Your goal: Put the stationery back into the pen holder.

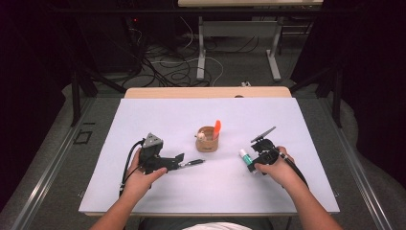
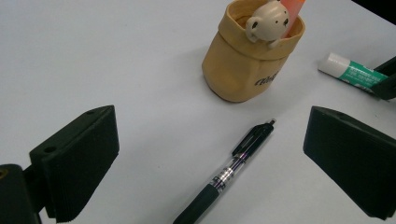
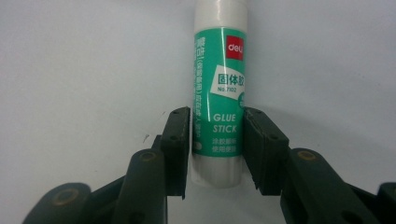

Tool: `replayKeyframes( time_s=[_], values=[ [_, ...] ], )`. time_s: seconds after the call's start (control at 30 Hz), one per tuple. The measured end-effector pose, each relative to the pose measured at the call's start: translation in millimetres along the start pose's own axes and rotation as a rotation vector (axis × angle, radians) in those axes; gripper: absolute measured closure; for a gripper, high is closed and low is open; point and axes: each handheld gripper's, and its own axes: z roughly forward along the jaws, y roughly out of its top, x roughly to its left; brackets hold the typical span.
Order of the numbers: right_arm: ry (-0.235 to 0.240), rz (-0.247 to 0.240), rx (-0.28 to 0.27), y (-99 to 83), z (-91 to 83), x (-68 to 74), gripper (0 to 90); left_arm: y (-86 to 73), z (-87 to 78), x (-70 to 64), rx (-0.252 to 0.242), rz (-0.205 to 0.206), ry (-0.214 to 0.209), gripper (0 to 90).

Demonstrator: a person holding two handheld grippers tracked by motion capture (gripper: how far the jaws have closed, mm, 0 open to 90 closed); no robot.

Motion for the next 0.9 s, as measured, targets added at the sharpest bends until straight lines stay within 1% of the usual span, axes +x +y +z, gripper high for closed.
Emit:
replayKeyframes(
  time_s=[0.1, 0.2, 0.4, 0.5, 0.63, 0.7, 0.8, 0.83, 0.9],
  values=[
    [0.004, 0.004, -0.004, 0.0, 0.8, -0.1, 65.0, 0.0, 0.2, -0.2, 0.000, 0.001, -0.001, 3.5],
    [-0.012, 0.014, 0.007, 0.7, 0.6, 0.4, 65.3, 0.0, 0.3, -0.3, 0.001, 0.001, -0.001, 3.5],
    [-0.019, 0.016, 0.016, 1.1, 0.0, 0.7, 65.5, -0.1, 0.2, -0.2, 0.001, 0.001, 0.000, 3.5],
    [-0.019, 0.017, 0.017, 1.1, -0.1, 0.5, 65.5, -0.1, 0.3, -0.3, 0.001, 0.001, 0.000, 3.5],
    [-0.009, 0.030, 0.012, 1.0, 0.1, 0.4, 65.6, -0.1, 0.3, -0.4, 0.000, 0.001, 0.000, 3.5],
    [0.005, 0.010, 0.002, 0.7, -0.2, -1.2, 65.6, 0.0, 0.1, -0.2, 0.000, 0.000, 0.000, 3.5],
    [-0.008, 0.023, 0.012, 1.3, -1.3, -0.8, 65.6, 0.0, 0.1, 0.0, 0.000, 0.000, 0.000, 3.5],
    [0.000, 0.038, 0.017, 1.6, -1.9, 0.1, 65.7, 0.0, 0.0, 0.0, 0.000, 0.000, 0.000, 3.5],
    [0.003, 0.038, 0.008, 1.4, -2.4, -0.1, 65.7, 0.1, 0.0, 0.0, 0.000, 0.000, 0.000, 3.5]
  ],
)
